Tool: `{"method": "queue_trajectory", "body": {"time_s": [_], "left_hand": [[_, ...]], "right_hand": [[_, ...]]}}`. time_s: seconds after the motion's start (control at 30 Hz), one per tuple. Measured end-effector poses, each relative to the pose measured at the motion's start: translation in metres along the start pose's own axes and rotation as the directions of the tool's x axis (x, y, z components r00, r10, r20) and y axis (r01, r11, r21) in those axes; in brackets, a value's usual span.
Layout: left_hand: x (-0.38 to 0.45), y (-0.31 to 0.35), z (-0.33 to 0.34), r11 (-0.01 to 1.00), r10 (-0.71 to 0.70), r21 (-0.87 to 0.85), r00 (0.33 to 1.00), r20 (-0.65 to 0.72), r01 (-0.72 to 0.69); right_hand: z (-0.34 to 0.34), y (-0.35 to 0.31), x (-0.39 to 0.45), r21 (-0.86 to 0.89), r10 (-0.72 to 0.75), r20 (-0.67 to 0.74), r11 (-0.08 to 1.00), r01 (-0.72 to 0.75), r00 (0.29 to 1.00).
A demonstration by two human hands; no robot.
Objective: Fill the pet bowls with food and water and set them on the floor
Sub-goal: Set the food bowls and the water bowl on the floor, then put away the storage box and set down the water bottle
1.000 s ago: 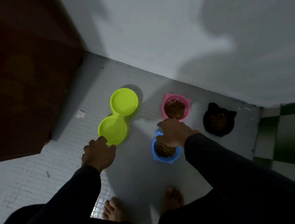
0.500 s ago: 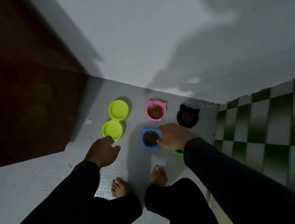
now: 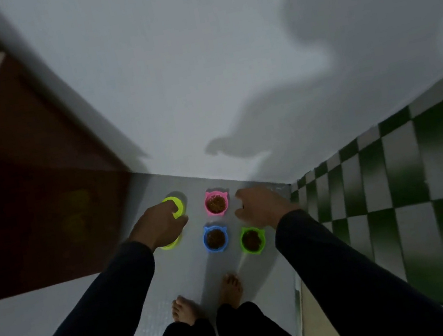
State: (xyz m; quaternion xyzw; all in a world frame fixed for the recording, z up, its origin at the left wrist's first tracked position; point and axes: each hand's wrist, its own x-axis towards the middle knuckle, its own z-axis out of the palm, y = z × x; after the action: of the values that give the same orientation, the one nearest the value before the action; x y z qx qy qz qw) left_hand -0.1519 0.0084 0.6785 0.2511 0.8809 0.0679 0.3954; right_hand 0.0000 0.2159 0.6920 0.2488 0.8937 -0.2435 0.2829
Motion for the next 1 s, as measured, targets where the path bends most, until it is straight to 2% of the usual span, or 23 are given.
{"method": "queue_trajectory", "body": {"time_s": [0.33,0.6,0.77,1.0], "left_hand": [[-0.036,0.076,-0.070,0.955,0.212,0.224,0.976,-0.052,-0.196],[-0.058,0.133,-0.113,0.849,0.439,0.349,0.897,-0.049,-0.396],[-0.081,0.154,-0.110,0.724,0.550,0.445,0.831,0.088,-0.527],[-0.110,0.150,-0.063,0.494,0.600,0.586,0.739,0.305,-0.643]], "right_hand": [[-0.082,0.006,-0.065,-0.048,0.101,-0.171,0.993,-0.111,0.980],[-0.098,0.011,-0.141,0.093,0.313,-0.319,0.950,-0.300,0.894],[-0.072,0.003,-0.195,0.268,0.472,-0.349,0.878,-0.396,0.810],[0.000,-0.025,-0.262,0.402,0.630,-0.240,0.757,-0.515,0.739]]}}
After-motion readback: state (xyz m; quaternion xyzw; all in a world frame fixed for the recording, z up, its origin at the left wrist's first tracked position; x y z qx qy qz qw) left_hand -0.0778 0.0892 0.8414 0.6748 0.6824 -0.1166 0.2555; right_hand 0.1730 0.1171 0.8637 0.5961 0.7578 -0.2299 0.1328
